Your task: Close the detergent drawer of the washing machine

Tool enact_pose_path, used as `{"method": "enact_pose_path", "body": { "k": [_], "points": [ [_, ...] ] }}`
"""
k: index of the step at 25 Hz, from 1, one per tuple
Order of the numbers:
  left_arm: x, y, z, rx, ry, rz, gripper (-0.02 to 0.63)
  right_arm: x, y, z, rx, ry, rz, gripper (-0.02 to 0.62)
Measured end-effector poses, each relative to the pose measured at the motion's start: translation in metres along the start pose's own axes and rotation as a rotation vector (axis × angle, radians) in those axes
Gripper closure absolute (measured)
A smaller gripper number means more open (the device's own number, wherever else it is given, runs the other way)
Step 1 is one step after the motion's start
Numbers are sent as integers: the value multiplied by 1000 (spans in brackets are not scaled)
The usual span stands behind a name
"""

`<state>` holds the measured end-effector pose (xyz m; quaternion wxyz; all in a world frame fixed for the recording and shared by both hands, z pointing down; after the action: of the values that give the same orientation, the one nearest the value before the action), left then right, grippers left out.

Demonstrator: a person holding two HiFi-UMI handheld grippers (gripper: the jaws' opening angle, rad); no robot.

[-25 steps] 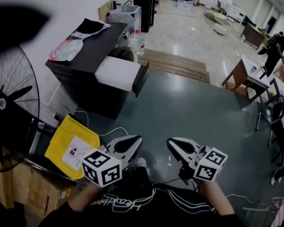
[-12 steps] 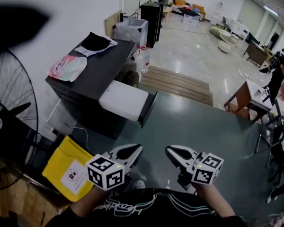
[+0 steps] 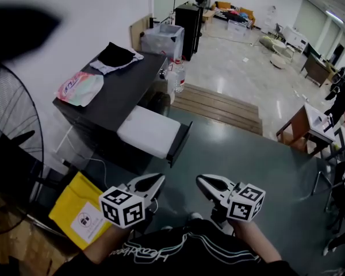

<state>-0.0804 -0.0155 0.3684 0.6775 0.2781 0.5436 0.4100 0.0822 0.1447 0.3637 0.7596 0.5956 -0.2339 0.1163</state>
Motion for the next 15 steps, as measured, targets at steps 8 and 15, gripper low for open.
{"method": "enact_pose_path", "body": {
  "k": [8, 15],
  "points": [
    [-17, -14, 37, 34, -86, -25, 581, 64, -24, 22, -78, -41, -34, 569],
    [-37, -20, 63, 68, -240, -101, 581, 122, -39, 59, -207, -106, -97, 569]
  ]
}}
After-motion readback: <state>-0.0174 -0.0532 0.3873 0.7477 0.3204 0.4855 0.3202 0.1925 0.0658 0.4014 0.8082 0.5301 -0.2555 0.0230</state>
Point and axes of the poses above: the fingertips, and each gripper's own axes: z forward along the fingers, x to its right, y out of its underside, the point moved 8 cm from there along -z, backward along the fingers, and after that the axes turned 1 degree about x, right-handed, at the moved point
